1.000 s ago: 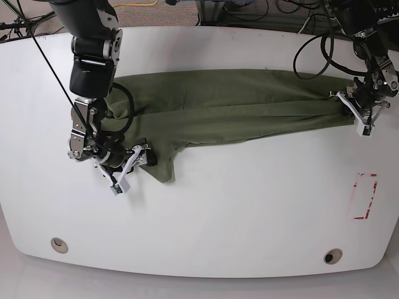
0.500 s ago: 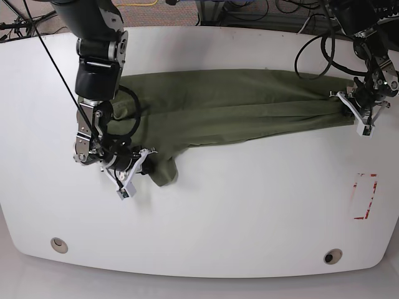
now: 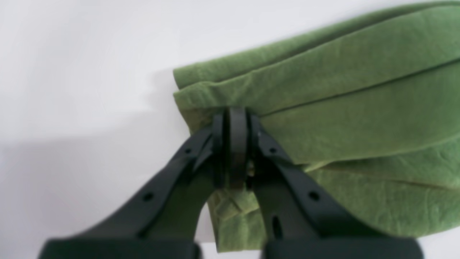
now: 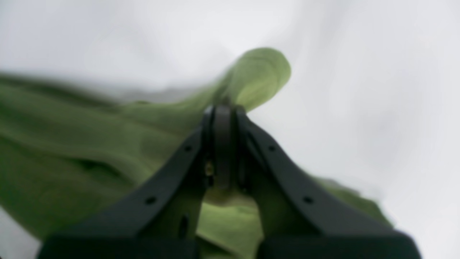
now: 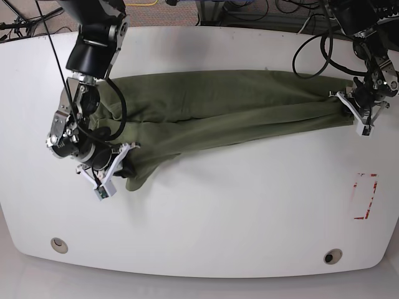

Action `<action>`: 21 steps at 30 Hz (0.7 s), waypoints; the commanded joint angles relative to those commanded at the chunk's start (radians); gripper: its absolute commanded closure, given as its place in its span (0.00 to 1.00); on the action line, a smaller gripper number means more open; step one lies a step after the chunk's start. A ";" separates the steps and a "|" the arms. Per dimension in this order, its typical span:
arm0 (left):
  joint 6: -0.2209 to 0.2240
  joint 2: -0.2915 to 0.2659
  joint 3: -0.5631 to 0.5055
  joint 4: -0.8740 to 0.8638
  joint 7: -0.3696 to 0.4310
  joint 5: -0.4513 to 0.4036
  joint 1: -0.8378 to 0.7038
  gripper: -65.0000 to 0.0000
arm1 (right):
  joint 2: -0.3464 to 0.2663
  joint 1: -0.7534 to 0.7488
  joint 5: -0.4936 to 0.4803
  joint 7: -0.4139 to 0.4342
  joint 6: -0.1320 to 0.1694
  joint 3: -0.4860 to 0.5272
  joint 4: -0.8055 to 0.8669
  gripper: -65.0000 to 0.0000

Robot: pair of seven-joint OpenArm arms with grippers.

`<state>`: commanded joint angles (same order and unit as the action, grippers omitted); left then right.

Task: Fold the T-shirt properly
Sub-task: 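Lower the shirt and move the right gripper along its side, then pull the shirt taut between both grippers, stretching it lengthwise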

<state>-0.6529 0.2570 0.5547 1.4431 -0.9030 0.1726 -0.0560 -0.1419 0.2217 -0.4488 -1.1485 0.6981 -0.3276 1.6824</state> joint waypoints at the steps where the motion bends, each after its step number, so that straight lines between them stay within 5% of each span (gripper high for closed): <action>1: 0.002 0.000 0.000 0.000 0.000 0.000 0.000 1.00 | 0.002 -0.023 -0.021 -0.014 0.000 0.000 0.031 0.99; 10: 0.006 0.003 -0.021 -0.002 0.000 0.000 0.000 1.00 | 0.005 -0.226 -0.172 -0.038 0.000 -0.002 0.233 0.99; 21: 0.006 0.006 -0.034 -0.002 0.002 -0.008 -0.006 1.00 | 0.000 -0.342 -0.184 -0.038 0.000 -0.095 0.299 0.99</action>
<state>-0.6467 0.2631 0.5209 1.4415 -0.9014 0.1649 -0.0621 -0.1419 -0.1204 -0.6329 -1.1868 0.6981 -0.4227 1.9816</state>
